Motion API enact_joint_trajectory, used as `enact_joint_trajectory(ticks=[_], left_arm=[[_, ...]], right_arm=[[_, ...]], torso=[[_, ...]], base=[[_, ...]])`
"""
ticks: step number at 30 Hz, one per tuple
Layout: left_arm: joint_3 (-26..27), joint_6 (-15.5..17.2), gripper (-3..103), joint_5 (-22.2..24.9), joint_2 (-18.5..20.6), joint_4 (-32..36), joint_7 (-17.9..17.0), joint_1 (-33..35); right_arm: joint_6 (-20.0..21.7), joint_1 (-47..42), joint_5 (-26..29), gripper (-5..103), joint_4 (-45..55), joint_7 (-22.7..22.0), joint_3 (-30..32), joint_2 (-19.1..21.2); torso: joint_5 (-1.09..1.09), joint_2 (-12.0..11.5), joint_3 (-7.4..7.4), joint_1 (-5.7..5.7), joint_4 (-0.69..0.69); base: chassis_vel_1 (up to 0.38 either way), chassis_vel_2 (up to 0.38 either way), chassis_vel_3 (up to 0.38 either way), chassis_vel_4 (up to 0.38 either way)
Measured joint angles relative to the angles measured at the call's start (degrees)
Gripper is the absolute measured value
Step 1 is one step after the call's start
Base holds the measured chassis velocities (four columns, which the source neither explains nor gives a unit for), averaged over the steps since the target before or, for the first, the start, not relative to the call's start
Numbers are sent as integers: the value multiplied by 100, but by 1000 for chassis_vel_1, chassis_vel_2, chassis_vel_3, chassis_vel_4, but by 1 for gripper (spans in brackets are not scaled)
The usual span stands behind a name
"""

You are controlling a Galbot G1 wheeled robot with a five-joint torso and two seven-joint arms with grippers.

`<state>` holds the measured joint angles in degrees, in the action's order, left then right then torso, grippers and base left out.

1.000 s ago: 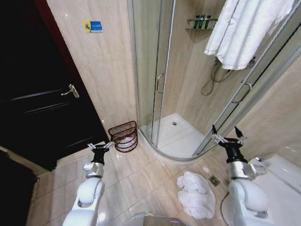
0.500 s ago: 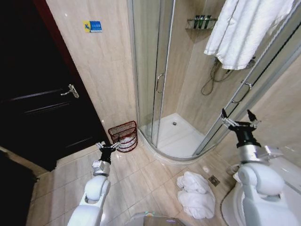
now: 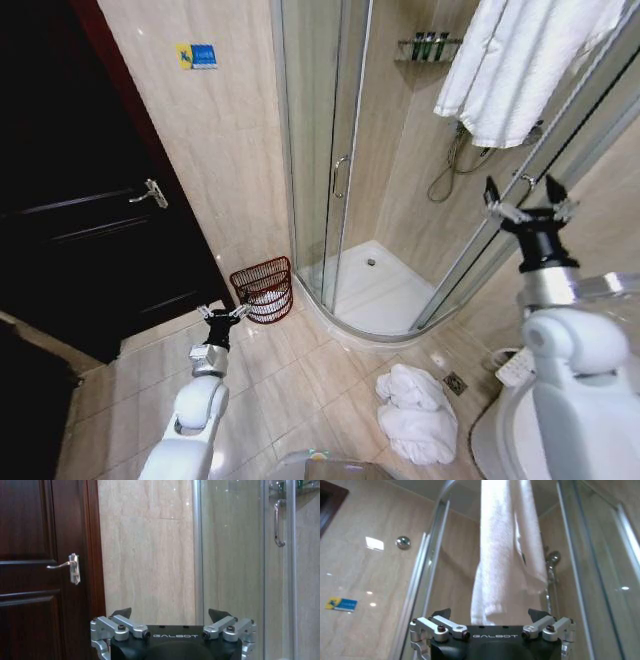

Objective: Discard the used towel into the hamper.

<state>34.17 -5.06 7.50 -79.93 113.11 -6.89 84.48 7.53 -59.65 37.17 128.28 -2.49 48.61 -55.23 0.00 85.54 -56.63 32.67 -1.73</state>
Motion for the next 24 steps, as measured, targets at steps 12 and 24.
enact_joint_trajectory(ticks=[12, 24], left_arm=[[-66, -48, 100, -84, -85, -83, -1, -83], [-51, -51, 100, -101, -42, -156, -5, -131]], right_arm=[[144, 1411, 438, 100, -989, -153, -379, 1511], [385, 3773, 634, 100, -1853, -442, -1922, 1930]], torso=[[1, 0, 0, 1, 0], [0, 0, 0, 1, 0]], base=[[0, 0, 0, 0], [0, 0, 0, 0]])
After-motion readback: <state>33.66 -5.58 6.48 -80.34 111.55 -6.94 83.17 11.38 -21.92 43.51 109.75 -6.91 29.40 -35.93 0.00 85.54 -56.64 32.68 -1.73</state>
